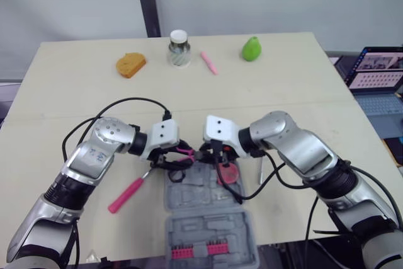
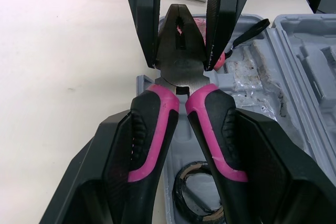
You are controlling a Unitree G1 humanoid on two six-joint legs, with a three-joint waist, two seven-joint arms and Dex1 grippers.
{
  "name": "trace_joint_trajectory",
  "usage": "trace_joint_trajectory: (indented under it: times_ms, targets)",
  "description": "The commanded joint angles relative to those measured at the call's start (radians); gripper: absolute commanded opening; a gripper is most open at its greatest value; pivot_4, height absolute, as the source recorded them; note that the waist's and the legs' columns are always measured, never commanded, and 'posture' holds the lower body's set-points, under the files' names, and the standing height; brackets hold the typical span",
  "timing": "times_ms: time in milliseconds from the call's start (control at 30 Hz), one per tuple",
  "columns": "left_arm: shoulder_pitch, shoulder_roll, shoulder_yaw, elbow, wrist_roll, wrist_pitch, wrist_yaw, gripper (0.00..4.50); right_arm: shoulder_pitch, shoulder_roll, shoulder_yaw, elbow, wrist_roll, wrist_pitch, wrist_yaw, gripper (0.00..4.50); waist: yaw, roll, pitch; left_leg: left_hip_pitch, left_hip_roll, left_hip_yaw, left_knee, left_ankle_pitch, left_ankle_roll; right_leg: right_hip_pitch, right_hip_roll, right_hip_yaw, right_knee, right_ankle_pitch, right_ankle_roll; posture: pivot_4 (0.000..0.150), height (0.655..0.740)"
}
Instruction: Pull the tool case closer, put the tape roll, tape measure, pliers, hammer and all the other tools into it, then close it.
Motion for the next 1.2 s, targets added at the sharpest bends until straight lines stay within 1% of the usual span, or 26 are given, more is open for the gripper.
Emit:
trace_joint_trajectory:
  times_ms: [33, 267, 400, 467, 500, 533, 600, 633, 867, 900, 967, 1133, 1200]
  targets:
    - [-0.007, -0.014, 0.023, -0.03, -0.026, -0.005, -0.009, 2.46, -0.004, 0.004, 0.007, -0.025, -0.014, -0.025, -0.006, 0.97, 0.0, 0.0, 0.0, 0.0, 0.0, 0.0, 0.0, 0.0, 0.0, 0.0, 0.0, 0.0, 0.0, 0.0, 0.0, 0.15, 0.74]
    - [-0.005, -0.019, 0.018, -0.028, -0.021, -0.013, -0.01, 2.46, -0.006, 0.002, 0.012, -0.02, -0.025, -0.048, -0.002, 0.97, 0.0, 0.0, 0.0, 0.0, 0.0, 0.0, 0.0, 0.0, 0.0, 0.0, 0.0, 0.0, 0.0, 0.0, 0.0, 0.15, 0.74]
    - [-0.003, -0.02, 0.017, -0.029, -0.016, -0.016, -0.012, 2.46, -0.001, -0.009, 0.025, -0.015, -0.049, -0.103, 0.007, 0.97, 0.0, 0.0, 0.0, 0.0, 0.0, 0.0, 0.0, 0.0, 0.0, 0.0, 0.0, 0.0, 0.0, 0.0, 0.0, 0.15, 0.74]
    - [-0.001, -0.017, 0.013, -0.031, -0.009, -0.016, -0.016, 2.46, -0.002, -0.008, 0.022, -0.01, -0.05, -0.107, 0.006, 2.01, 0.0, 0.0, 0.0, 0.0, 0.0, 0.0, 0.0, 0.0, 0.0, 0.0, 0.0, 0.0, 0.0, 0.0, 0.0, 0.15, 0.74]
    - [0.0, -0.016, 0.011, -0.031, -0.006, -0.015, -0.018, 2.46, -0.002, -0.008, 0.021, -0.008, -0.051, -0.109, 0.008, 2.39, 0.0, 0.0, 0.0, 0.0, 0.0, 0.0, 0.0, 0.0, 0.0, 0.0, 0.0, 0.0, 0.0, 0.0, 0.0, 0.15, 0.74]
    - [0.001, -0.015, 0.01, -0.032, -0.004, -0.016, -0.02, 2.46, -0.004, -0.006, 0.019, -0.005, -0.052, -0.11, 0.007, 2.91, -0.001, 0.0, 0.0, 0.0, 0.0, 0.0, 0.0, 0.0, 0.0, 0.0, 0.0, 0.0, 0.0, 0.0, 0.0, 0.15, 0.74]
    - [0.002, -0.016, 0.012, -0.032, -0.003, -0.015, -0.023, 2.46, -0.005, -0.002, 0.017, 0.003, -0.054, -0.108, 0.004, 3.78, -0.001, 0.0, 0.0, 0.0, 0.0, 0.0, 0.001, 0.0, 0.0, 0.0, 0.0, 0.0, 0.001, 0.0, 0.0, 0.15, 0.74]
    - [0.003, -0.016, 0.013, -0.032, -0.003, -0.014, -0.024, 2.46, -0.006, 0.001, 0.016, 0.007, -0.056, -0.106, 0.002, 4.3, -0.001, 0.0, 0.0, 0.0, 0.0, 0.0, 0.001, 0.0, 0.0, 0.0, 0.0, 0.0, 0.001, 0.0, 0.0, 0.15, 0.74]
    - [-0.001, -0.021, 0.014, -0.039, -0.003, -0.001, -0.021, 2.46, -0.006, 0.009, 0.014, 0.013, -0.052, -0.087, 0.006, 4.3, -0.002, 0.0, 0.0, 0.0, 0.0, 0.0, 0.001, 0.0, 0.0, 0.0, 0.0, 0.0, 0.001, 0.0, 0.0, 0.15, 0.74]
    - [-0.002, -0.021, 0.014, -0.039, -0.003, 0.0, -0.02, 2.46, -0.006, 0.01, 0.014, 0.013, -0.052, -0.087, 0.007, 4.07, -0.002, 0.0, 0.0, 0.0, 0.0, 0.0, 0.001, 0.0, 0.0, 0.0, 0.0, 0.0, 0.001, 0.0, 0.0, 0.15, 0.74]
    - [-0.003, -0.022, 0.016, -0.043, -0.005, 0.006, -0.019, 2.46, -0.005, 0.012, 0.014, 0.011, -0.051, -0.084, 0.005, 3.47, -0.002, 0.0, 0.0, 0.0, 0.0, 0.0, 0.001, 0.0, 0.0, 0.0, 0.0, 0.0, 0.001, 0.0, 0.0, 0.15, 0.74]
    - [-0.005, -0.024, 0.018, -0.048, -0.006, 0.013, -0.016, 2.46, -0.006, 0.016, 0.013, 0.011, -0.053, -0.083, 0.002, 0.96, -0.003, 0.0, 0.0, 0.0, 0.0, 0.0, 0.001, 0.0, 0.0, 0.0, 0.0, 0.0, 0.001, 0.0, 0.0, 0.15, 0.74]
    - [-0.005, -0.024, 0.019, -0.049, -0.006, 0.015, -0.016, 2.46, -0.005, 0.015, 0.013, 0.009, -0.053, -0.082, 0.003, 0.96, -0.003, 0.0, 0.0, 0.0, 0.0, 0.0, 0.001, 0.0, 0.0, 0.0, 0.0, 0.0, 0.001, 0.0, 0.0, 0.15, 0.74]
